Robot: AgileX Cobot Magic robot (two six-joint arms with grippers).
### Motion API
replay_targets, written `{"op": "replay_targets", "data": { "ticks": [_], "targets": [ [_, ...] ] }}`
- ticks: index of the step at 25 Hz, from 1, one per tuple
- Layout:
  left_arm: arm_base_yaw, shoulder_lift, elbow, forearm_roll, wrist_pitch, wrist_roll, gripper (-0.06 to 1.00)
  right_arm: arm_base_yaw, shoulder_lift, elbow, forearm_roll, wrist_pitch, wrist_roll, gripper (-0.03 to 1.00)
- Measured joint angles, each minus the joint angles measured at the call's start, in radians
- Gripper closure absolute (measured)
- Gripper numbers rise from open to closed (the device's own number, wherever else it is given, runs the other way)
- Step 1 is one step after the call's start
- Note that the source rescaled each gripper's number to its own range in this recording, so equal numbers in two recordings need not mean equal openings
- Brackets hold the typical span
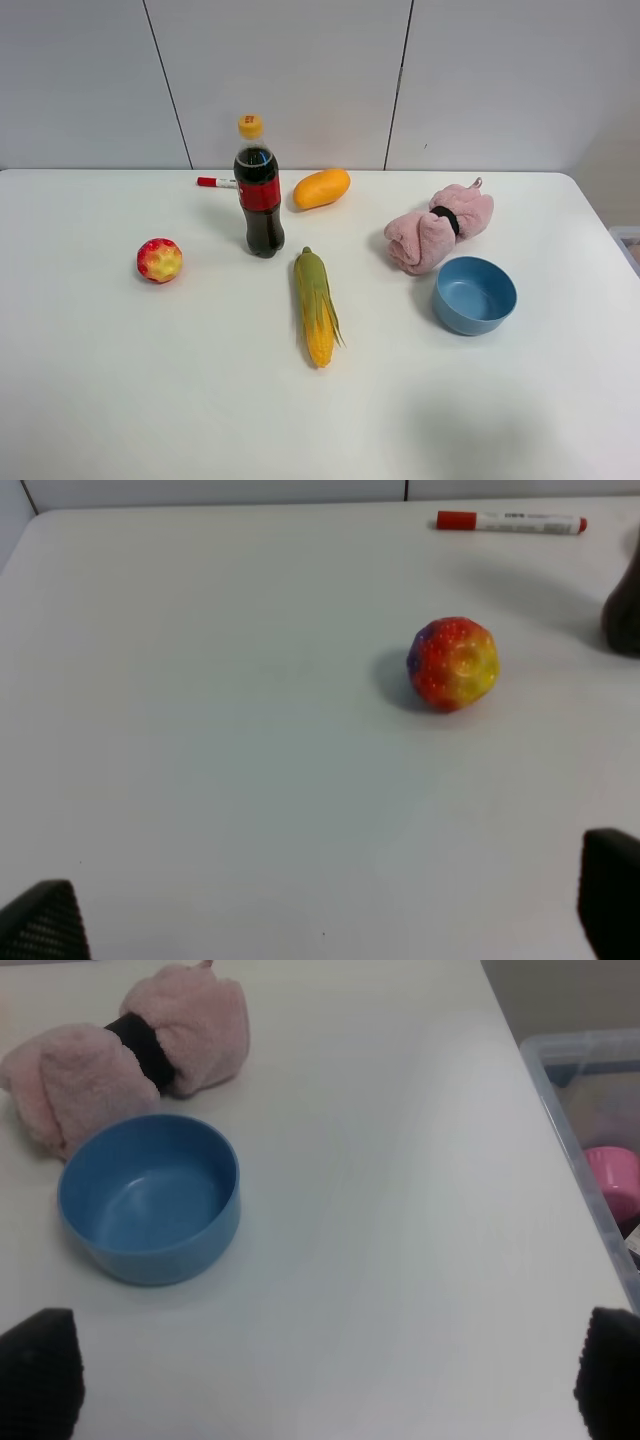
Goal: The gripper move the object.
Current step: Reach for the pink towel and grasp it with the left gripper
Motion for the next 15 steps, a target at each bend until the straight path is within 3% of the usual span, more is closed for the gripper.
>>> {"op": "replay_targets", "data": {
  "ticks": [15],
  "targets": [
    [0.000, 0.000, 0.000, 0.000, 0.000, 0.000, -0.06, 0.000, 0.000, 0.000, 0.000, 0.000, 0.000, -0.03]
  ]
}}
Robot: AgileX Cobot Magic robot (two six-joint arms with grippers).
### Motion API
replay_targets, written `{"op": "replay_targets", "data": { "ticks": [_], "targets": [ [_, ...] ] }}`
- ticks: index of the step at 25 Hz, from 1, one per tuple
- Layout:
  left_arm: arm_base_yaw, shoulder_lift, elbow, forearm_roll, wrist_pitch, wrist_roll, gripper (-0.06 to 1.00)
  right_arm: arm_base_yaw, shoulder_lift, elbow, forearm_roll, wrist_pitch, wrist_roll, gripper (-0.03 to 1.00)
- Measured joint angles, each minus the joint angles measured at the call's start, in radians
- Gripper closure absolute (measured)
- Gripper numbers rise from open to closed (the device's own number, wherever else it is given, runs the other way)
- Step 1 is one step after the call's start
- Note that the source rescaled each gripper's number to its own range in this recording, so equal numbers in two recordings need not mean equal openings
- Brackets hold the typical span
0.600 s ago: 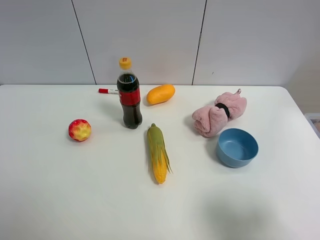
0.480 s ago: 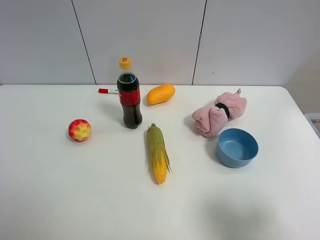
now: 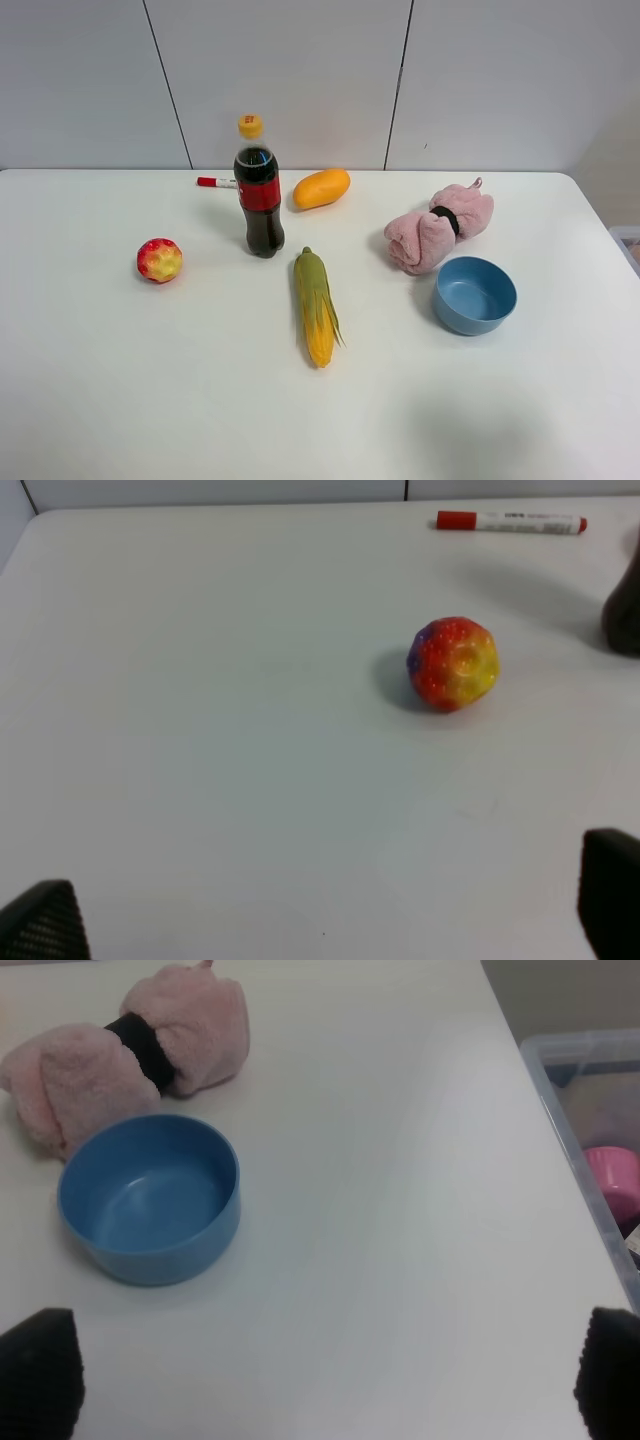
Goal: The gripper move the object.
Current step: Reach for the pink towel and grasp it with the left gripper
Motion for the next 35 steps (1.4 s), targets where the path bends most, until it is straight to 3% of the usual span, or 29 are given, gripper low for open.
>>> {"op": "replay_targets", "data": {
  "ticks": [4, 7, 12, 16, 25, 29, 35],
  "targets": [
    [0.000, 0.000, 0.000, -0.006, 0.000, 0.000, -0.06, 0.000, 0.000, 0.000, 0.000, 0.000, 0.000, -0.03],
    [0.000, 0.017, -0.019, -0.053, -0.003, 0.028, -0.06, 0.000, 0.000, 0.000, 0.000, 0.000, 0.000, -0.03],
    [0.000, 0.217, -0.134, -0.132, -0.012, 0.118, -0.06, 0.000, 0.000, 0.000, 0.000, 0.000, 0.000, -0.03],
    [0.000, 0.456, -0.288, -0.138, -0.017, 0.183, -0.06, 0.000, 0.000, 0.000, 0.000, 0.000, 0.000, -0.03],
    [-0.010, 0.979, -0.725, -0.140, -0.060, 0.207, -0.06, 0.000, 0.000, 0.000, 0.000, 0.000, 0.000, -0.03],
    [-0.125, 1.170, -0.889, -0.127, -0.098, 0.215, -0.06, 0.000, 0.000, 0.000, 0.000, 0.000, 0.000, -0.03],
    [-0.397, 1.392, -1.049, -0.096, -0.157, 0.215, -0.06, 0.000, 0.000, 0.000, 0.000, 0.000, 0.000, -0.03]
  ]
}}
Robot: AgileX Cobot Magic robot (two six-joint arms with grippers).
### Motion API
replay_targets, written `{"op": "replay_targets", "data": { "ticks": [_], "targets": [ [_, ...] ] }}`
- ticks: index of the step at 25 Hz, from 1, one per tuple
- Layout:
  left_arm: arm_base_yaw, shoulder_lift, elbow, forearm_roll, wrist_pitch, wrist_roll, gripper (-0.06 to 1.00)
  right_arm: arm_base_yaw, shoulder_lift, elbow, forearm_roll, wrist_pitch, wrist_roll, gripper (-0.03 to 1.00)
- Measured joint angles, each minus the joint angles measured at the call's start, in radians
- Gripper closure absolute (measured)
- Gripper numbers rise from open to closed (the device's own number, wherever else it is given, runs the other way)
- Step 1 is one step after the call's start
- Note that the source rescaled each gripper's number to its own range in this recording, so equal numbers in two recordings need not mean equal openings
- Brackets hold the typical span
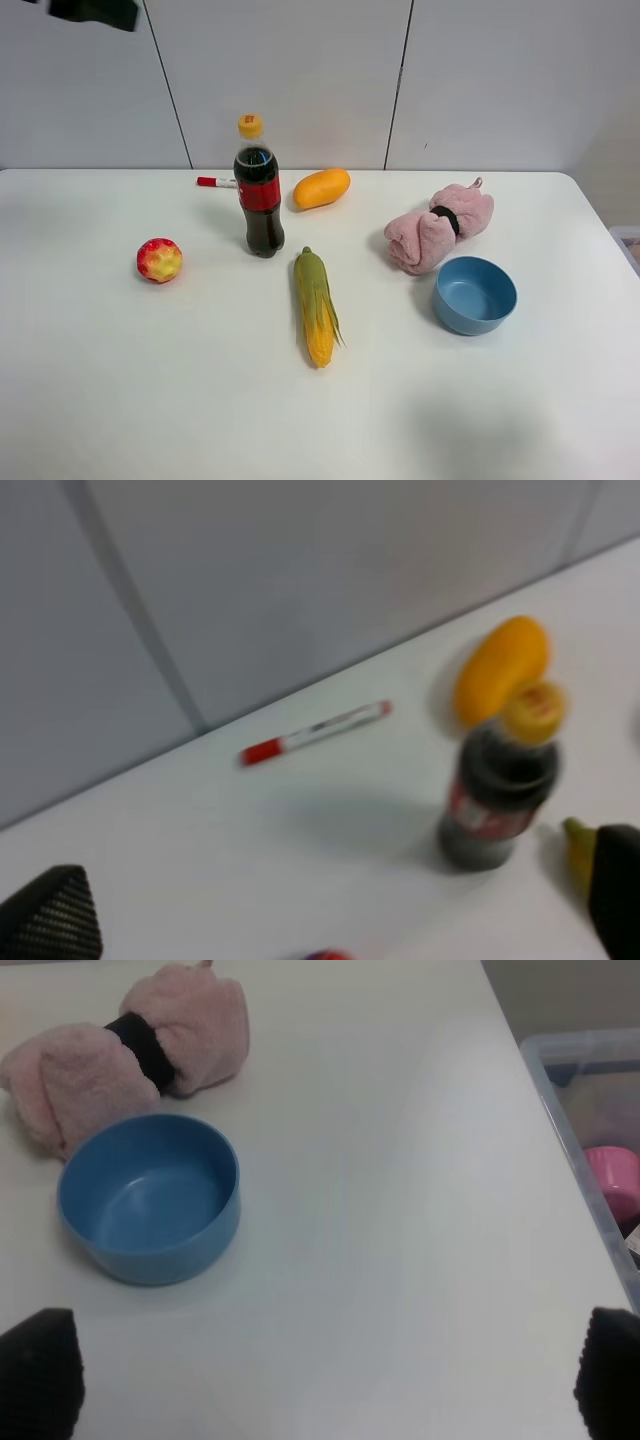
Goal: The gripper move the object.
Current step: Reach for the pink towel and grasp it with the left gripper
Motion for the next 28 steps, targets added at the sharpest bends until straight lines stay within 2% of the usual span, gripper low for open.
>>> {"op": "replay_targets", "data": {
  "ticks": [6, 11, 15, 19, 23, 28],
  "targets": [
    [-0.231, 0.198, -0.083, -0.021, -0.103, 0.003, -0.06, 0.000, 0.000, 0.000, 0.000, 0.000, 0.000, -0.03],
    [-0.338, 0.365, -0.236, -0.048, -0.150, 0.004, -0.06, 0.000, 0.000, 0.000, 0.000, 0.000, 0.000, -0.03],
    [-0.370, 0.508, -0.383, -0.069, -0.154, 0.022, -0.06, 0.000, 0.000, 0.000, 0.000, 0.000, 0.000, -0.03],
    [-0.372, 0.645, -0.503, -0.127, -0.157, 0.044, -0.06, 0.000, 0.000, 0.000, 0.000, 0.000, 0.000, -0.03],
    [-0.372, 0.744, -0.565, -0.137, -0.164, 0.050, -0.06, 0.000, 0.000, 0.000, 0.000, 0.000, 0.000, -0.03],
    [-0.382, 0.824, -0.577, -0.138, -0.210, 0.055, -0.06, 0.000, 0.000, 0.000, 0.000, 0.000, 0.000, -0.03]
  ]
}}
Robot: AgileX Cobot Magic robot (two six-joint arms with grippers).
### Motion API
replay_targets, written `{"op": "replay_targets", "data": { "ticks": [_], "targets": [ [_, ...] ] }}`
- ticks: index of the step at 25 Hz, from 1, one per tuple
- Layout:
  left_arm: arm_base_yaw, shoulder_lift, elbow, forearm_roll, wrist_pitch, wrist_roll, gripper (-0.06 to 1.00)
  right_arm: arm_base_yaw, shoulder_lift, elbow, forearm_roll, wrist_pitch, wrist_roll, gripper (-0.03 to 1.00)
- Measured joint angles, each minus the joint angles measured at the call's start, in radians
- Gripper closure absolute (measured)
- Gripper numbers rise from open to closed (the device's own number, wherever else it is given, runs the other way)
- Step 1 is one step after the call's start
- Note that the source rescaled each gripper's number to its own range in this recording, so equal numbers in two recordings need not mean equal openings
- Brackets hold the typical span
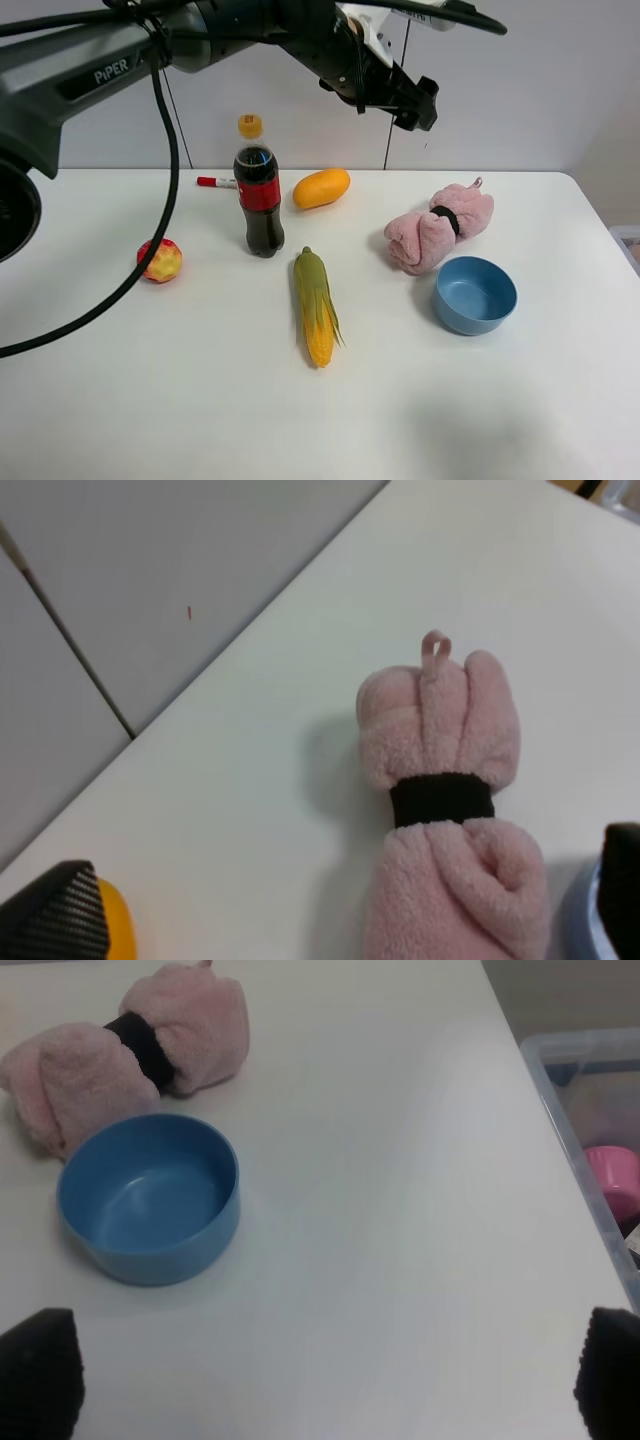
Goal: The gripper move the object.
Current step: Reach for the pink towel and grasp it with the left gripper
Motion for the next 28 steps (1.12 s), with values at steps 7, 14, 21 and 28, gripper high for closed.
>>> {"op": "replay_targets", "data": {
  "ticks": [7, 14, 21, 28],
  "targets": [
    [-0.056, 0.075, -0.001, 0.000, -0.091, 0.005, -0.06, 0.000, 0.000, 0.000, 0.000, 0.000, 0.000, -0.03],
    [-0.110, 0.163, -0.002, -0.001, -0.222, 0.005, -0.06, 0.000, 0.000, 0.000, 0.000, 0.000, 0.000, -0.03],
    [-0.118, 0.247, -0.003, -0.001, -0.260, -0.005, -0.06, 0.000, 0.000, 0.000, 0.000, 0.000, 0.000, -0.03],
    [-0.120, 0.295, -0.003, -0.029, -0.324, -0.044, -0.06, 0.000, 0.000, 0.000, 0.000, 0.000, 0.000, -0.03]
  ]
}}
